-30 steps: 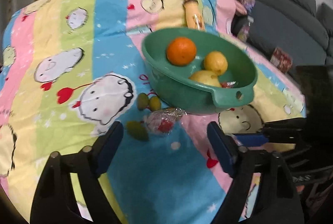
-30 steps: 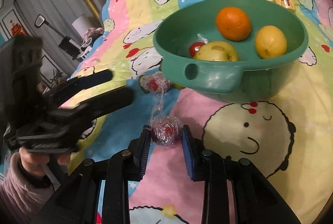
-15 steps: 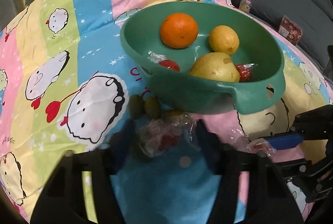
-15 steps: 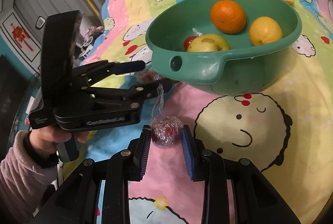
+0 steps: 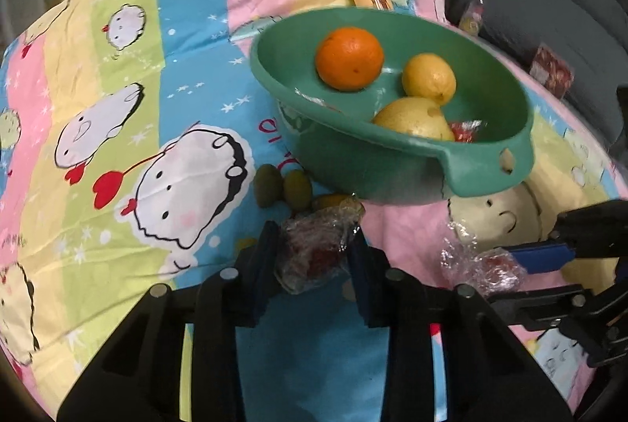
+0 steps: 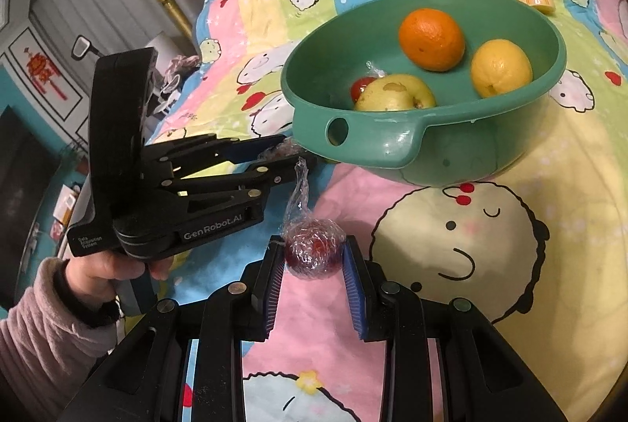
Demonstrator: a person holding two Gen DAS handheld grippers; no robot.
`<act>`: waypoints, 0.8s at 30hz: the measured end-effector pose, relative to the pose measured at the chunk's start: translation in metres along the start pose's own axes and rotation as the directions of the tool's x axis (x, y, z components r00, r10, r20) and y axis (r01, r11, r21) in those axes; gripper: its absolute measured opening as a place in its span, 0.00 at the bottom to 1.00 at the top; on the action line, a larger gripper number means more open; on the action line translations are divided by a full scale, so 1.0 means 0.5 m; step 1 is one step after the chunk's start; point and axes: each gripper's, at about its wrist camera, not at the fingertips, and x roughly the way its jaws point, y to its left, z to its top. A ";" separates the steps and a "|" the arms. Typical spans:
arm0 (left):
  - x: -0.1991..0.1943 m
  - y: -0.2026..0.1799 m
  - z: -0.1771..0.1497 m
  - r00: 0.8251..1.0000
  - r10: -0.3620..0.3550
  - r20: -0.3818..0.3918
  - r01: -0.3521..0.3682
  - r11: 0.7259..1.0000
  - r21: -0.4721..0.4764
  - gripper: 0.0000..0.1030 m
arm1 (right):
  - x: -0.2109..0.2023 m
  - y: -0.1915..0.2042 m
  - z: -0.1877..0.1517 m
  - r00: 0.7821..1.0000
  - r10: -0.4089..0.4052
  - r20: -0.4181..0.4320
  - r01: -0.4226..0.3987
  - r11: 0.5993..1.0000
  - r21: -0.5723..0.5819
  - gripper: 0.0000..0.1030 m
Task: Organize fruits
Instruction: 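Carry both wrapped red fruits into the green basin and open both grippers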
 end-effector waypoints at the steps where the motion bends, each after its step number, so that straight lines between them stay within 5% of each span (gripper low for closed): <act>1: -0.009 0.002 -0.001 1.000 -0.010 0.011 0.010 1.000 -0.014 0.33 | -0.001 0.000 0.001 1.000 0.007 0.003 -0.007 1.000 0.001 0.31; 15: -0.193 0.005 0.001 0.968 -0.118 0.224 0.160 0.970 -0.182 0.33 | -0.071 0.006 0.017 0.976 0.166 0.141 -0.166 0.986 -0.013 0.31; 20: -0.203 -0.002 0.025 0.961 -0.137 0.239 0.191 0.956 -0.220 0.33 | -0.128 -0.027 0.035 0.954 0.153 0.258 -0.163 0.986 0.018 0.31; 24: -0.193 -0.011 0.063 0.958 -0.144 0.247 0.202 0.952 -0.231 0.33 | -0.155 -0.053 0.063 0.948 0.061 0.311 -0.082 0.995 0.055 0.31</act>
